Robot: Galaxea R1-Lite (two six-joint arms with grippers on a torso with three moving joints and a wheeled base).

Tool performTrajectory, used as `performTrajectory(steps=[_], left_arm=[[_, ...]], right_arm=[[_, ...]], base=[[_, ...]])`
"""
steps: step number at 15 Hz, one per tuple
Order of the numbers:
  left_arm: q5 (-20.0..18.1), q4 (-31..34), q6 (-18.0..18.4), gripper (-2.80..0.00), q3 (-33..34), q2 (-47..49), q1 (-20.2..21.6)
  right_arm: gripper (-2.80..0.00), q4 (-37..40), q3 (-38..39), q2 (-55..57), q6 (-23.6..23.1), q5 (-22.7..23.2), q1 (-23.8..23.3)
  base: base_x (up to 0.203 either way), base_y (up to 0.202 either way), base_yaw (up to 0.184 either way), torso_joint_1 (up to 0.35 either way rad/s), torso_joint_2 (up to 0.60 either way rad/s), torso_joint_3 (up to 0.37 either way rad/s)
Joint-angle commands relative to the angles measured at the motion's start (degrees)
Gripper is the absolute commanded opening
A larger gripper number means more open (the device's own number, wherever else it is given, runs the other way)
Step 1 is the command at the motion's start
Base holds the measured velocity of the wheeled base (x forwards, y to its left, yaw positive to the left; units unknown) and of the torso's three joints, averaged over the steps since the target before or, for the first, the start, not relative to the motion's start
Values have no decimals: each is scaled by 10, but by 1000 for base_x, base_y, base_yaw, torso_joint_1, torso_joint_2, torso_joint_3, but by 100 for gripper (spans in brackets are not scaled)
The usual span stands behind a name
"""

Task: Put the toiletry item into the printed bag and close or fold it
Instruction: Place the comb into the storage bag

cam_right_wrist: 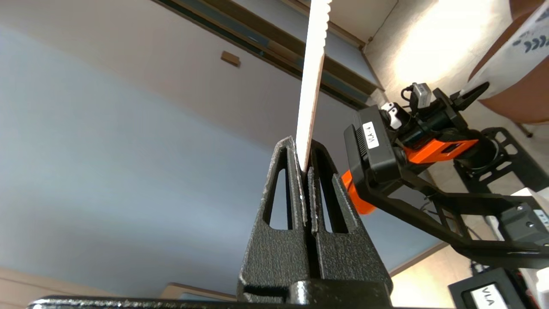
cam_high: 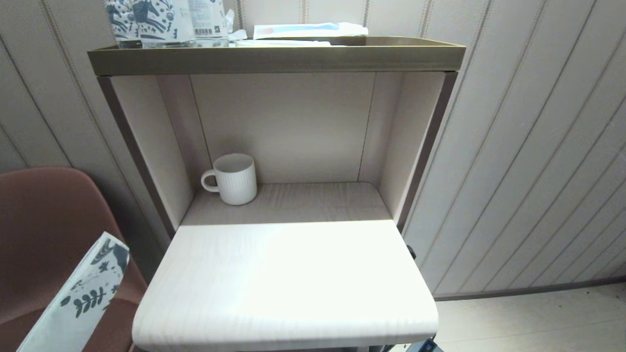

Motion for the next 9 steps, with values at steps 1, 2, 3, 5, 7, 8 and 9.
performTrajectory(steps=[1,2,3,5,7,8,9], left_arm=[[0,5,1,-280,1,-1,0],[0,5,1,-280,1,-1,0],[0,5,1,-280,1,-1,0],[0,5,1,-280,1,-1,0],[0,5,1,-280,1,-1,0],[0,5,1,-280,1,-1,0],[0,5,1,-280,1,-1,0]], right_arm=[[-280,-18,-6,-8,8,27,-2],[-280,-15,-7,-16,8,27,-11],[-280,-11,-3,-25,8,27,-36],[-280,0,2,-53,8,27,-97],[-280,4,2,-92,8,27,-115],[-280,9,7,-111,8,27,-118],[-280,33,11,-127,8,27,-120]], base=[[0,0,0,0,0,0],[0,0,0,0,0,0],[0,0,0,0,0,0],[0,0,0,0,0,0],[0,0,0,0,0,0],[0,0,0,0,0,0],[0,0,0,0,0,0]])
